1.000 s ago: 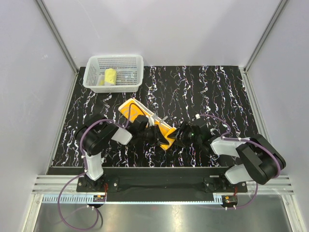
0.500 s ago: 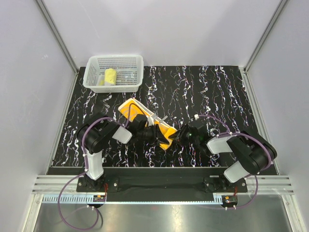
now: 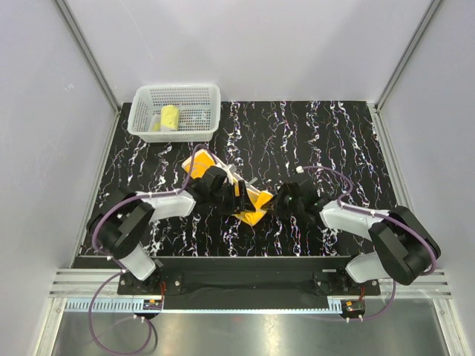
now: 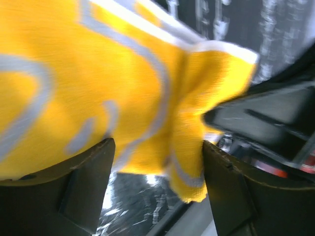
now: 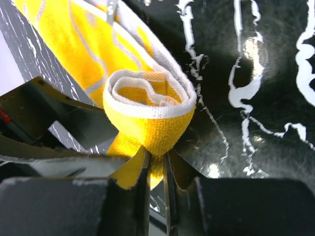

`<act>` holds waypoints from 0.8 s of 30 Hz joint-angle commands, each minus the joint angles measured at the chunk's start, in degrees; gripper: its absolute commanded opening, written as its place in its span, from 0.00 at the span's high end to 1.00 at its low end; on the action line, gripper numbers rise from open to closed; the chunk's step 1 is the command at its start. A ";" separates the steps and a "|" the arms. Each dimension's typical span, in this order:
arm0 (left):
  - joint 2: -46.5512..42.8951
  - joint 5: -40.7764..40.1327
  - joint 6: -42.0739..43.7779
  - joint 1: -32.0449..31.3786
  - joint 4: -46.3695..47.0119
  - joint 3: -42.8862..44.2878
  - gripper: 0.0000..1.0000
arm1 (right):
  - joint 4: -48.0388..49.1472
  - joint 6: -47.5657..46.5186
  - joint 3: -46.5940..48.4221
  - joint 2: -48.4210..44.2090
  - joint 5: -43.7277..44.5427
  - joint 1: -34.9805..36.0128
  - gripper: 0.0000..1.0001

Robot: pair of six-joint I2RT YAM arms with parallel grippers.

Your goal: Roll the towels

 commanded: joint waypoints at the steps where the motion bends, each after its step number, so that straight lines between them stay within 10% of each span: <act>1: -5.84 -16.14 9.31 -2.60 -15.36 2.34 0.23 | -14.26 -2.87 5.21 -2.13 2.84 0.57 0.85; 13: -19.22 -60.52 21.44 -33.77 -13.48 4.01 0.23 | -33.54 -6.22 17.17 5.59 2.67 0.92 0.85; 24: -7.71 -65.21 29.71 -42.86 -3.79 5.59 0.25 | -35.65 -5.95 18.23 5.60 -0.14 1.01 0.85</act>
